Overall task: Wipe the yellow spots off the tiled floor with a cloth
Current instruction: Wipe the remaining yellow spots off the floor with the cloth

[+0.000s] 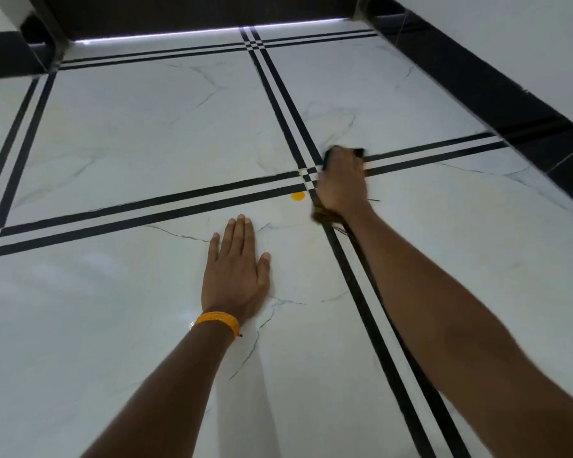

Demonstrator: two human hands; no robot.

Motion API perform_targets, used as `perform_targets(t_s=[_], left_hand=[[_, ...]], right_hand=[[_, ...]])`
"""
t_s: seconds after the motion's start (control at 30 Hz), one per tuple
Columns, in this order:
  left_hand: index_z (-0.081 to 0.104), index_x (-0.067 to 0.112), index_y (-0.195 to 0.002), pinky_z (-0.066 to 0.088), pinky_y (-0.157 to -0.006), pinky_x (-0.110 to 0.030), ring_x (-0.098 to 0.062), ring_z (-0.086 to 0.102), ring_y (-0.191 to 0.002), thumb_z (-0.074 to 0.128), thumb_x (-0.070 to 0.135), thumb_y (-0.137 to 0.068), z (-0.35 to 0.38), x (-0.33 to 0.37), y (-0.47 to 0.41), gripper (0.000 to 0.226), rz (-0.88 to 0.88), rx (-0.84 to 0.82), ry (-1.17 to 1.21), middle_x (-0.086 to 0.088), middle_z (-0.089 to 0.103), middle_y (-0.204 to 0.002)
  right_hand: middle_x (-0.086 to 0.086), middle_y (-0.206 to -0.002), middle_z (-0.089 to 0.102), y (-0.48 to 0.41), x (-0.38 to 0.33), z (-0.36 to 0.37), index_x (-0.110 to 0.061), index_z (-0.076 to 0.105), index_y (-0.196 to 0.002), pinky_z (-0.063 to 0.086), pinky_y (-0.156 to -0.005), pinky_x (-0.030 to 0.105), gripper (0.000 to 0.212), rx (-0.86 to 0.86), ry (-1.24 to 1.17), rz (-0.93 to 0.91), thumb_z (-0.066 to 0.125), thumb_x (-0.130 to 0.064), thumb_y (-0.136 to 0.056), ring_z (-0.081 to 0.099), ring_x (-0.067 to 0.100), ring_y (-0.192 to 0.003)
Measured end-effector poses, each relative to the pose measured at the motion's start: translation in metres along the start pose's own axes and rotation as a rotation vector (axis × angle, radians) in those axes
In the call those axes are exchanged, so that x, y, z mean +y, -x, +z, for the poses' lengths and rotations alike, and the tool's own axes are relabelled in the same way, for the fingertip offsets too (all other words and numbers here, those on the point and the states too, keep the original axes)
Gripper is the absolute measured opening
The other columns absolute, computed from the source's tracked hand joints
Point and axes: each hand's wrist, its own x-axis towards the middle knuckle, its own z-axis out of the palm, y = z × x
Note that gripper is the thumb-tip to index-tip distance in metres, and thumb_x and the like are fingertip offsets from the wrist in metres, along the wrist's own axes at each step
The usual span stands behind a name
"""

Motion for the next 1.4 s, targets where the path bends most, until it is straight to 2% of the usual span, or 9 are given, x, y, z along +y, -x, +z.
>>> perform_targets(t_s=[0.2, 0.43, 0.57, 0.67, 0.83, 1.03, 1.13, 1.27, 1.4], left_hand=[[0.002, 0.009, -0.16, 0.003, -0.127, -0.044, -0.02, 0.0, -0.156, 0.007, 0.05, -0.095, -0.003, 0.002, 0.0, 0.077, -0.011, 0.002, -0.003, -0.009, 0.003, -0.169], [0.004, 0.008, -0.16, 0.004, -0.127, -0.043, -0.02, 0.0, -0.156, 0.009, 0.05, -0.094, -0.003, 0.001, 0.001, 0.079, -0.015, 0.006, 0.033, -0.008, 0.004, -0.169], [0.004, 0.008, -0.16, 0.003, -0.127, -0.043, -0.019, 0.0, -0.156, 0.01, 0.05, -0.093, -0.004, -0.001, -0.001, 0.08, -0.013, -0.008, 0.02, -0.008, 0.003, -0.169], [0.004, 0.007, -0.16, 0.003, -0.127, -0.043, -0.02, 0.0, -0.156, 0.008, 0.051, -0.091, -0.004, -0.001, -0.002, 0.082, -0.011, -0.016, 0.017, -0.009, 0.003, -0.169], [0.006, 0.005, -0.16, 0.002, -0.127, -0.043, -0.021, 0.001, -0.156, 0.015, 0.047, -0.093, -0.006, -0.002, -0.001, 0.079, -0.017, -0.033, 0.019, -0.01, 0.005, -0.169], [0.014, 0.004, -0.159, -0.001, -0.124, -0.034, -0.025, 0.007, -0.156, 0.009, 0.057, -0.081, -0.031, -0.043, 0.024, 0.095, 0.077, -0.088, 0.175, -0.012, 0.01, -0.168], [0.01, 0.011, -0.16, 0.001, -0.126, -0.037, -0.02, 0.003, -0.156, 0.008, 0.063, -0.09, -0.042, -0.11, 0.067, 0.088, -0.01, -0.02, 0.057, -0.004, 0.007, -0.169], [0.004, 0.016, -0.161, -0.001, -0.127, -0.04, -0.016, -0.004, -0.156, 0.007, 0.06, -0.096, -0.038, -0.13, 0.076, 0.079, -0.011, 0.013, -0.005, 0.001, 0.001, -0.169], [0.004, 0.015, -0.161, 0.002, -0.127, -0.043, -0.017, -0.002, -0.156, 0.009, 0.059, -0.098, -0.033, -0.133, 0.074, 0.077, 0.0, 0.026, -0.005, 0.0, 0.002, -0.169]], right_hand=[[0.006, -0.17, 0.006, 0.091, -0.041, 0.017, -0.009, 0.005, -0.161, 0.003, -0.128, 0.042, 0.065, -0.077, 0.028, -0.585, 0.017, -0.039, -0.105, 0.002, 0.02, -0.157], [0.015, -0.169, 0.01, 0.007, 0.021, 0.003, -0.003, 0.007, -0.16, 0.005, -0.127, 0.046, 0.066, 0.018, 0.03, -0.049, 0.018, -0.041, -0.107, 0.007, 0.028, -0.157], [0.011, -0.17, 0.009, 0.05, -0.055, 0.019, -0.005, 0.007, -0.161, 0.005, -0.128, 0.045, 0.066, -0.038, 0.043, -0.353, 0.018, -0.039, -0.106, 0.006, 0.024, -0.157], [0.009, -0.17, 0.014, 0.096, -0.002, 0.018, -0.008, 0.011, -0.161, 0.007, -0.128, 0.044, 0.067, -0.042, 0.053, -0.506, 0.018, -0.04, -0.103, 0.009, 0.023, -0.157], [0.017, -0.167, 0.019, 0.091, 0.073, -0.001, -0.001, 0.014, -0.16, 0.01, -0.127, 0.047, 0.067, 0.032, 0.047, 0.086, 0.02, -0.039, -0.105, 0.014, 0.03, -0.156], [0.012, -0.165, 0.028, 0.198, -0.009, 0.021, -0.004, 0.021, -0.159, 0.02, -0.125, 0.048, 0.069, -0.013, 0.002, -0.395, 0.02, -0.041, -0.101, 0.024, 0.03, -0.153], [0.02, -0.157, 0.039, 0.167, 0.024, 0.011, 0.0, 0.029, -0.155, 0.027, -0.121, 0.052, 0.071, 0.039, 0.028, -0.165, 0.02, -0.043, -0.098, 0.034, 0.035, -0.146], [0.018, -0.168, 0.015, 0.107, 0.002, 0.013, 0.001, 0.01, -0.159, 0.008, -0.127, 0.048, 0.067, 0.072, 0.021, 0.183, 0.018, -0.039, -0.106, 0.012, 0.031, -0.155], [0.018, -0.165, 0.025, 0.108, -0.094, 0.024, -0.001, 0.016, -0.158, 0.012, -0.126, 0.048, 0.063, 0.065, -0.021, -0.091, 0.027, -0.033, -0.105, 0.019, 0.031, -0.153]])
